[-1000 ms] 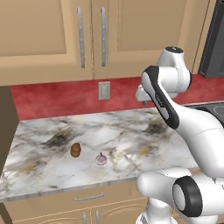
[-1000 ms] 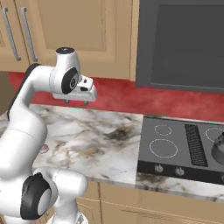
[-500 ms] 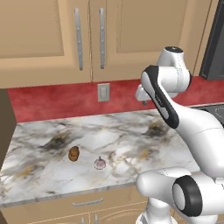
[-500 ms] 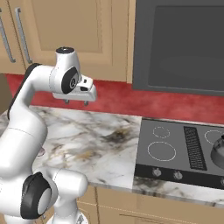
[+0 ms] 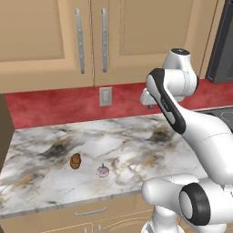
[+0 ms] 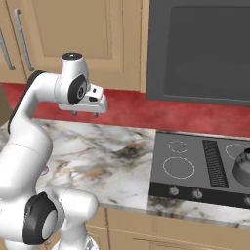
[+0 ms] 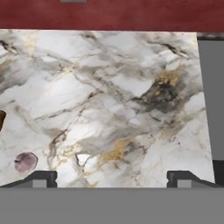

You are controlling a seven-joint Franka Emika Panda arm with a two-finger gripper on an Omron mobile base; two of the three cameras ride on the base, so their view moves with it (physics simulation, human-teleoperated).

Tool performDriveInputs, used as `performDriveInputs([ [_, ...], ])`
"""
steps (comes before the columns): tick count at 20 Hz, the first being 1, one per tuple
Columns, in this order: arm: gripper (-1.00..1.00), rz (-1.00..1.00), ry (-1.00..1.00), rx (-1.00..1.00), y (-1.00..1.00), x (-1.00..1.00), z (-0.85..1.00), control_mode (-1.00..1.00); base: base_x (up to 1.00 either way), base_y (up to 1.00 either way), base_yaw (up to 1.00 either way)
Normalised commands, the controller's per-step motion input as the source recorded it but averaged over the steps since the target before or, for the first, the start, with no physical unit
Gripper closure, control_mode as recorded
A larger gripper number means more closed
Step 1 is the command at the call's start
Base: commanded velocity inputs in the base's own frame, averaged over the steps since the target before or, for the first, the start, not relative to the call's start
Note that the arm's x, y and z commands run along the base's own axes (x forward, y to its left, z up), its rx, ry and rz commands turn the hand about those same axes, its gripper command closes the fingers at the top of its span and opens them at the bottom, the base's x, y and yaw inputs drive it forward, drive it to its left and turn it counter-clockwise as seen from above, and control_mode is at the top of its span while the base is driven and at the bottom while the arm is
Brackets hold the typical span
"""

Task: Pick the pan from the cabinet and place it on the stove. Then turn on the stove burner for the pan.

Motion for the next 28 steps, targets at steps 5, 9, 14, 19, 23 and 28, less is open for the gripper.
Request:
performDriveInputs([
  [5,-1.00,0.00,0.00,0.00,0.00,0.00,0.00,1.00,0.32,0.00,-0.14],
  [9,-1.00,0.00,0.00,0.00,0.00,0.00,0.00,1.00,0.04,0.00,-0.02],
  [14,-1.00,0.00,0.00,0.00,0.00,0.00,0.00,1.00,0.00,0.00,0.00],
  [19,-1.00,0.00,0.00,0.00,0.00,0.00,0.00,1.00,0.00,0.00,0.00],
  [23,-1.00,0.00,-0.03,0.00,0.10,-0.04,0.00,-1.00,-0.01,0.00,0.00],
  [28,-1.00,0.00,-0.03,0.00,0.77,-0.10,0.01,-1.00,0.00,0.00,0.00],
])
